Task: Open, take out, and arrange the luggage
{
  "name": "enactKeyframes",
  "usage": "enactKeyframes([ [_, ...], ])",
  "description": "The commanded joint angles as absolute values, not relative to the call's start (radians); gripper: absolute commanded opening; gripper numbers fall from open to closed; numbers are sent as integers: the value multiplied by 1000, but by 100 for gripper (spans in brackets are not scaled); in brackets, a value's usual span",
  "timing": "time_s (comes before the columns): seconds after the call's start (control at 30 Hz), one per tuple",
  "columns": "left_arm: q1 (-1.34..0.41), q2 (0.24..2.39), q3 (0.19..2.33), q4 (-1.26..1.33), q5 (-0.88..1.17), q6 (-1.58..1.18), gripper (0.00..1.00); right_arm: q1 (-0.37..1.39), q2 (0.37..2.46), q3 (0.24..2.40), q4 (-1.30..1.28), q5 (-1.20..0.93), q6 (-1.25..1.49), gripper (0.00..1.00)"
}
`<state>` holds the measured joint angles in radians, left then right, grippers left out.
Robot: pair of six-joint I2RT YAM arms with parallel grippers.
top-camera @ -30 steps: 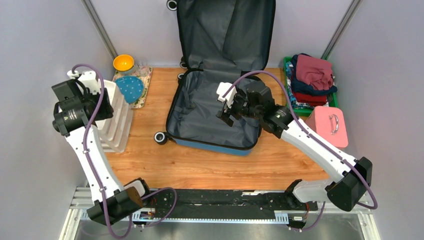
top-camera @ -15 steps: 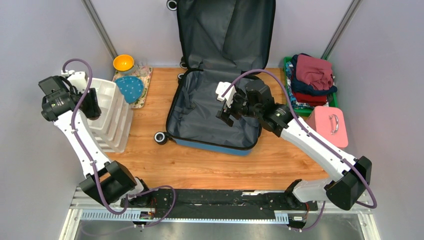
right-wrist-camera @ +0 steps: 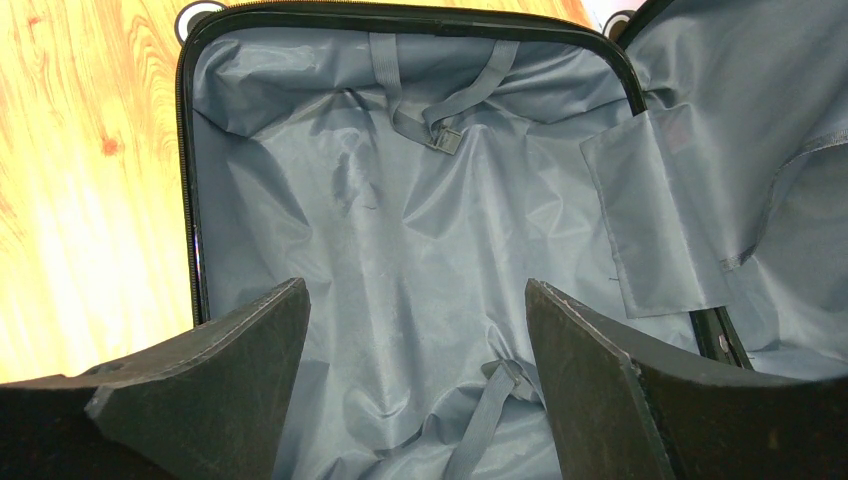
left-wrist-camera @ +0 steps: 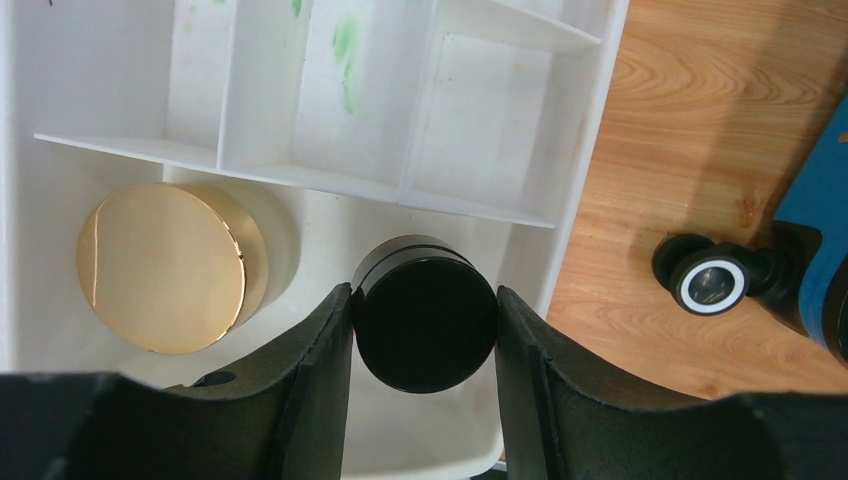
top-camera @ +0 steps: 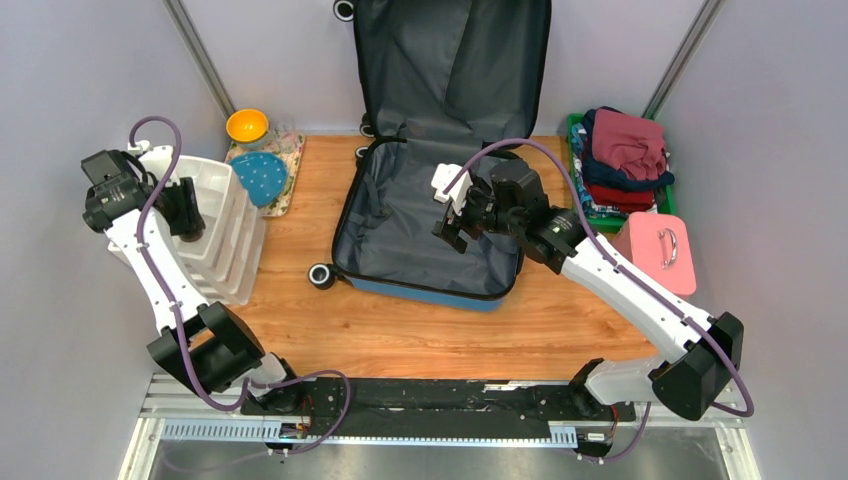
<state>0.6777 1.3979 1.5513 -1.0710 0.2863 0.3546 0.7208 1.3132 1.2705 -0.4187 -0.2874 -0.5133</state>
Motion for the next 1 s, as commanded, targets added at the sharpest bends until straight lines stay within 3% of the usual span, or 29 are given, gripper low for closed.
enactKeyframes([
  [0.0,690,1384,1565,-1072,308,376,60,718,1305,1299,-406,-285,-522,85],
  [0.07,690,1381,1568,-1080,313,383,81,716,1310,1301,-407,-288,-520,85],
  [0.1,690,1379,1566,-1080,311,387,83,718,1312,1302,-405,-288,-520,85],
  [0.4,690,1370,1594,-1097,304,403,84,718,1324,1313,-403,-296,-500,85],
  [0.73,687,1462,1907,-1189,411,342,85,686,1342,1350,-377,-256,-427,86],
  [0.83,634,1492,1965,-1186,388,324,85,638,1353,1379,-373,-259,-376,87],
  [0.97,423,1508,1988,-1115,305,302,85,537,1365,1419,-370,-279,-223,94],
])
